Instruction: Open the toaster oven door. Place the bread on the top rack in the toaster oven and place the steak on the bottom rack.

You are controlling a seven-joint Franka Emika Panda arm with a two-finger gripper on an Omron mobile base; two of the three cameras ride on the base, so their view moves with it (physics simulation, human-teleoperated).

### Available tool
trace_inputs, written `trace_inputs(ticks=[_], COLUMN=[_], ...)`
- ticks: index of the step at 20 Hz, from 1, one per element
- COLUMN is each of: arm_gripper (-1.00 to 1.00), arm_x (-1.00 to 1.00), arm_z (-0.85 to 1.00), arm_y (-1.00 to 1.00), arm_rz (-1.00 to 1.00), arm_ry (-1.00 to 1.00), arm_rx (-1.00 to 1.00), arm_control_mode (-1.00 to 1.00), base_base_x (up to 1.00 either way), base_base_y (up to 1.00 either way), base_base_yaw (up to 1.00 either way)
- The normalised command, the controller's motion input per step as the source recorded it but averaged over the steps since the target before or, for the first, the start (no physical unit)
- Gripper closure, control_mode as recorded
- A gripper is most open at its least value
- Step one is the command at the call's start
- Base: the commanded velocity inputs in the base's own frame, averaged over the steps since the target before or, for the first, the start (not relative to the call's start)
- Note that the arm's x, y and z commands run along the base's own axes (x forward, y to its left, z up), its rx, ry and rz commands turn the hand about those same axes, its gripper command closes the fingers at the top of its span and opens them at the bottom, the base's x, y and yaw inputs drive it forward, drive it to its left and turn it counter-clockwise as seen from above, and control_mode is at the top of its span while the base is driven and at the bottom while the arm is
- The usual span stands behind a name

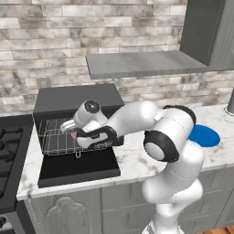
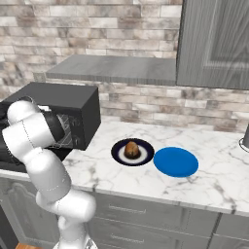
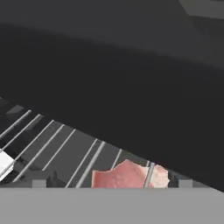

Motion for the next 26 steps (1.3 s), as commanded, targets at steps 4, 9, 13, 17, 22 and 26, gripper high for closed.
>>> trace_inputs(ticks=[4,9,13,17,22,26], arm_gripper=[-1.0,-1.0,-1.0,-1.0,-1.0,-1.0], arm_x=[-1.0,-1.0,-1.0,-1.0,-1.0,-0.57], arm_z=[-0.64,-0.65,-0.63,-0.53,0.44,0.29], arm_y=[0.76,0.66,0.54,0.39,0.06,-0.23], arm_rz=[-0.07,-0.06,-0.06,-0.06,-0.17,-0.38], arm_ry=[0.29,0.17,0.11,0.06,-0.32,-0.53], arm_rx=[-0.33,-0.33,-0.32,-0.3,-0.05,0.04], arm_control_mode=[-1.0,-1.0,-1.0,-1.0,-1.0,-1.0], base_base_x=[0.0,0.0,0.0,0.0,0.0,0.0], base_base_y=[0.0,0.0,0.0,0.0,0.0,0.0], base_base_yaw=[0.0,0.0,0.0,0.0,0.0,0.0])
